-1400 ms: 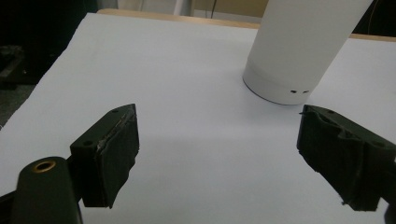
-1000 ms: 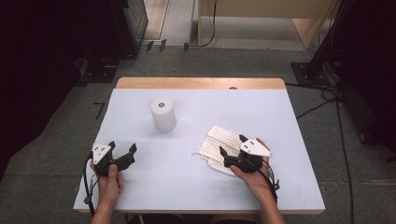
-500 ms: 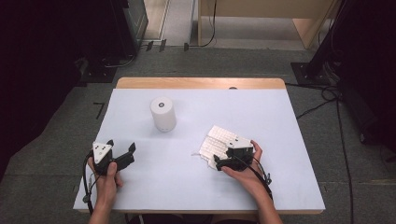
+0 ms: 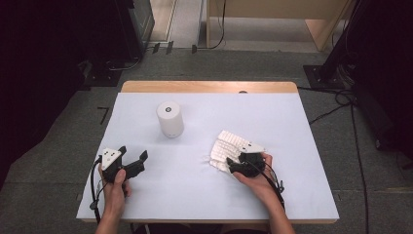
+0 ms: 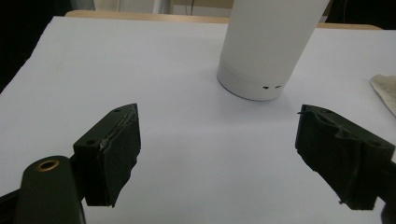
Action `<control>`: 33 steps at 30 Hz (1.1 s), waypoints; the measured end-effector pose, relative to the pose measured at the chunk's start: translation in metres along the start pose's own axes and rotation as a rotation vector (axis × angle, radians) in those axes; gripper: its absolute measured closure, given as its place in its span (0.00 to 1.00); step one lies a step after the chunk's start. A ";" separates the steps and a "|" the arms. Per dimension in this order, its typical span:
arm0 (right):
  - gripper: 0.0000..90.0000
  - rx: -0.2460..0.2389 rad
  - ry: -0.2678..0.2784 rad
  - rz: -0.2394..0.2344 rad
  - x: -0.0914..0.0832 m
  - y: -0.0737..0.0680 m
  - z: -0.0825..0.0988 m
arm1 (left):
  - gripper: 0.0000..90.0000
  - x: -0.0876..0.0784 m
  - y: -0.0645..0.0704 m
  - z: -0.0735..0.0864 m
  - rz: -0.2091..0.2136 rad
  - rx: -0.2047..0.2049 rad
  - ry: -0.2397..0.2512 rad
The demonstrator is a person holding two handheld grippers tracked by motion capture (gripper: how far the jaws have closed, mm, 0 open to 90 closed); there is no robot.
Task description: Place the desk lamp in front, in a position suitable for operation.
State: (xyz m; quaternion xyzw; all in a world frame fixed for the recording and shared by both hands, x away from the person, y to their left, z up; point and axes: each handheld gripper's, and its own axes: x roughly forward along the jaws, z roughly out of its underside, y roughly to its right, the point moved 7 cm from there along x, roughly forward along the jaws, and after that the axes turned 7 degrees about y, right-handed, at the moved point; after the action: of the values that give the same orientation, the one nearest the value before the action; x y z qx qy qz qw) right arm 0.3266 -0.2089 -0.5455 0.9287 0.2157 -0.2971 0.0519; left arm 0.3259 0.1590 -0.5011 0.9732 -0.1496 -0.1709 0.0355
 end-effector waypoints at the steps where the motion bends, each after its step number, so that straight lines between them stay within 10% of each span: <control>1: 0.51 -0.006 0.008 0.000 0.000 -0.001 0.000 | 0.17 0.000 0.000 -0.001 -0.015 0.013 -0.003; 6: 0.91 -0.033 0.038 0.000 -0.002 -0.004 -0.001 | 0.18 0.006 0.001 -0.002 -0.012 0.016 -0.046; 15: 0.93 0.028 0.159 0.056 -0.032 0.015 -0.014 | 0.11 0.011 0.008 -0.011 0.034 -0.056 -0.008; 23: 0.40 0.006 0.193 -0.002 -0.043 0.021 -0.009 | 0.11 0.042 0.029 -0.028 0.029 -0.008 -0.006; 33: 0.24 0.114 0.270 0.019 -0.049 0.047 -0.003 | 0.12 0.074 0.041 -0.031 0.020 0.003 0.000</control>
State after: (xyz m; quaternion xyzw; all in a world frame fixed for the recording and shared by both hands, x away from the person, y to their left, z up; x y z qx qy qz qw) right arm 0.3127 -0.2685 -0.5169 0.9637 0.1947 -0.1807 -0.0278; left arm 0.3914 0.0978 -0.4907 0.9717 -0.1596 -0.1701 0.0360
